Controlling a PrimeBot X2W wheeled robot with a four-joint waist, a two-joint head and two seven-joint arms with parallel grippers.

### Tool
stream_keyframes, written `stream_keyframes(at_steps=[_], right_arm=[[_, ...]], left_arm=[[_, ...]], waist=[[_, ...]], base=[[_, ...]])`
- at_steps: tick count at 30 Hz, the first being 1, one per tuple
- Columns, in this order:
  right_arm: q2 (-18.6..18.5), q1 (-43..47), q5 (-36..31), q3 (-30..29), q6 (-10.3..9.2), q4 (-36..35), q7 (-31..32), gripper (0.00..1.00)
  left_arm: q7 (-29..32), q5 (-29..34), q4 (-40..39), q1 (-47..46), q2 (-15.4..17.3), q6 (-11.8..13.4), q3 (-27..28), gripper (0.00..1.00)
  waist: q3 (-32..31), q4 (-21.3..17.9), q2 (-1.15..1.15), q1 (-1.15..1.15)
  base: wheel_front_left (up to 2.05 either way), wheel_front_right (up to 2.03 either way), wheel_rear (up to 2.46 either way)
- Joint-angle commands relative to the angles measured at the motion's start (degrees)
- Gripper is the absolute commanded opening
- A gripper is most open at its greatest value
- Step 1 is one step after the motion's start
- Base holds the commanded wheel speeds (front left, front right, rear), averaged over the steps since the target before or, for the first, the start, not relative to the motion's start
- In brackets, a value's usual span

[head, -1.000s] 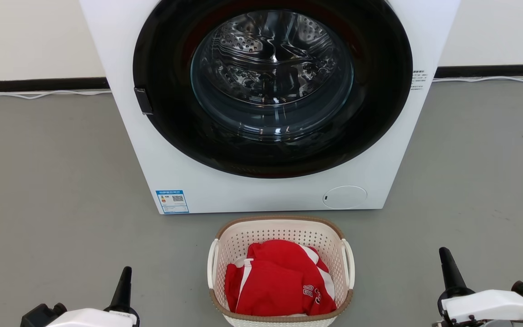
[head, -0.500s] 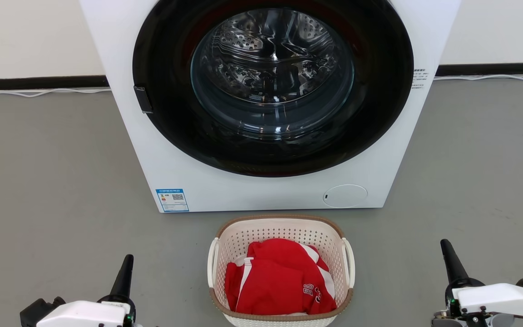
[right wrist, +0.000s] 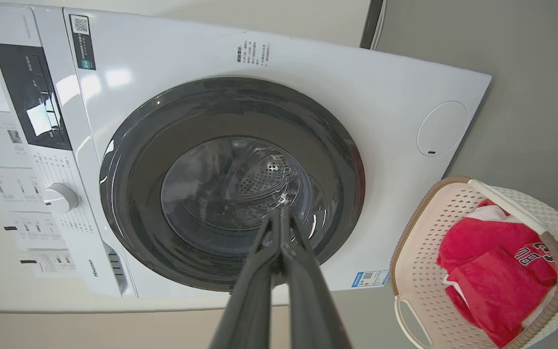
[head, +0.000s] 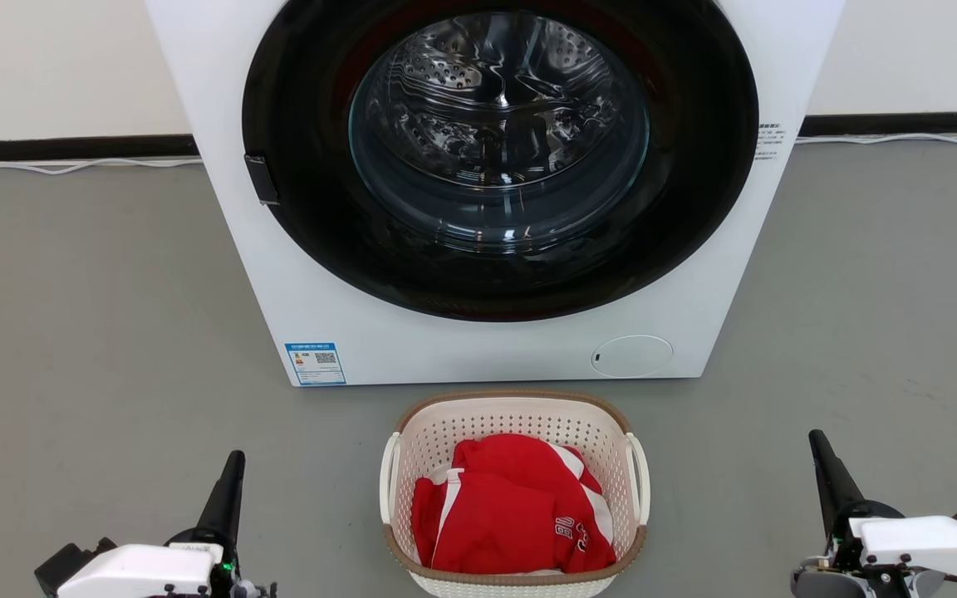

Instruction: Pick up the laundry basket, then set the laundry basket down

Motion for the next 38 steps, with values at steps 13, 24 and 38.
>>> stream_keyframes(at_steps=[13, 24, 38], right_arm=[[-0.05, -3.46, 10.73, 0.55, 0.41, -3.21, 2.86, 0.00], [-0.05, -3.46, 10.73, 0.56, 0.41, -3.21, 2.86, 0.00], [-0.05, -3.46, 10.73, 0.56, 0.41, -3.21, 2.85, 0.00]], left_arm=[[2.60, -8.52, -3.29, -4.25, 0.41, -1.09, 2.14, 0.00], [2.59, -8.52, -3.29, -4.25, 0.41, -1.09, 2.14, 0.00], [2.59, -8.52, -3.29, -4.25, 0.41, -1.09, 2.13, 0.00]], waist=[[0.25, 0.04, 0.00, 0.00], [0.25, 0.04, 0.00, 0.00], [0.25, 0.04, 0.00, 0.00]], base=[[0.00, 0.00, 0.00], [0.00, 0.00, 0.00], [0.00, 0.00, 0.00]])
